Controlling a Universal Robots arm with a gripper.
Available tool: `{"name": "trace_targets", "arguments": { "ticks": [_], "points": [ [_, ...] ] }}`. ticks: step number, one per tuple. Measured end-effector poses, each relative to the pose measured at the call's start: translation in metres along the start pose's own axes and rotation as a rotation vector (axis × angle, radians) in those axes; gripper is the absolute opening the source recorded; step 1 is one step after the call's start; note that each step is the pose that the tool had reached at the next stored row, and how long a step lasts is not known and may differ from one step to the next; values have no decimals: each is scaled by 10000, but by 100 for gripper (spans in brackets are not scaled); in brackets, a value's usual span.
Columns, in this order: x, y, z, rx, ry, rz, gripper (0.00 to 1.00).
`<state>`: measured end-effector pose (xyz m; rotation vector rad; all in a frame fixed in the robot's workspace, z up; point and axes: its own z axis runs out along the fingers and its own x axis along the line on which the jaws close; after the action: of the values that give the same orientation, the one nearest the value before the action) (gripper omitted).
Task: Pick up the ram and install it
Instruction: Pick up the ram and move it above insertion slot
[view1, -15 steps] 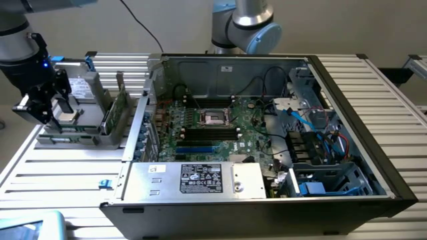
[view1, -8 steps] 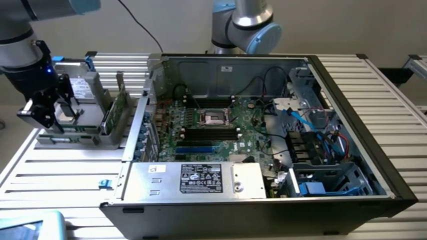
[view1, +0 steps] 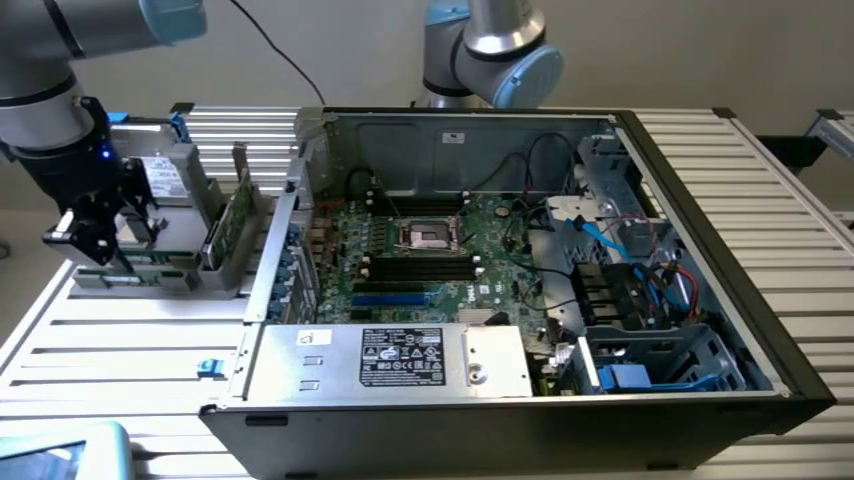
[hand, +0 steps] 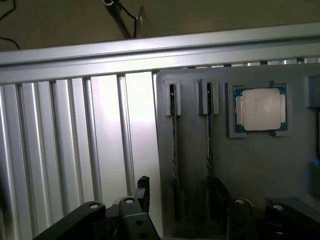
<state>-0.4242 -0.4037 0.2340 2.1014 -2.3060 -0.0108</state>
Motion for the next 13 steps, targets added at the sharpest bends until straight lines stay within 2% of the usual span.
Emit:
{"name": "trace_targets", "arguments": {
  "ticks": [13],
  "points": [
    [24,-7,237,-2,-1,62,60]
  ]
}}
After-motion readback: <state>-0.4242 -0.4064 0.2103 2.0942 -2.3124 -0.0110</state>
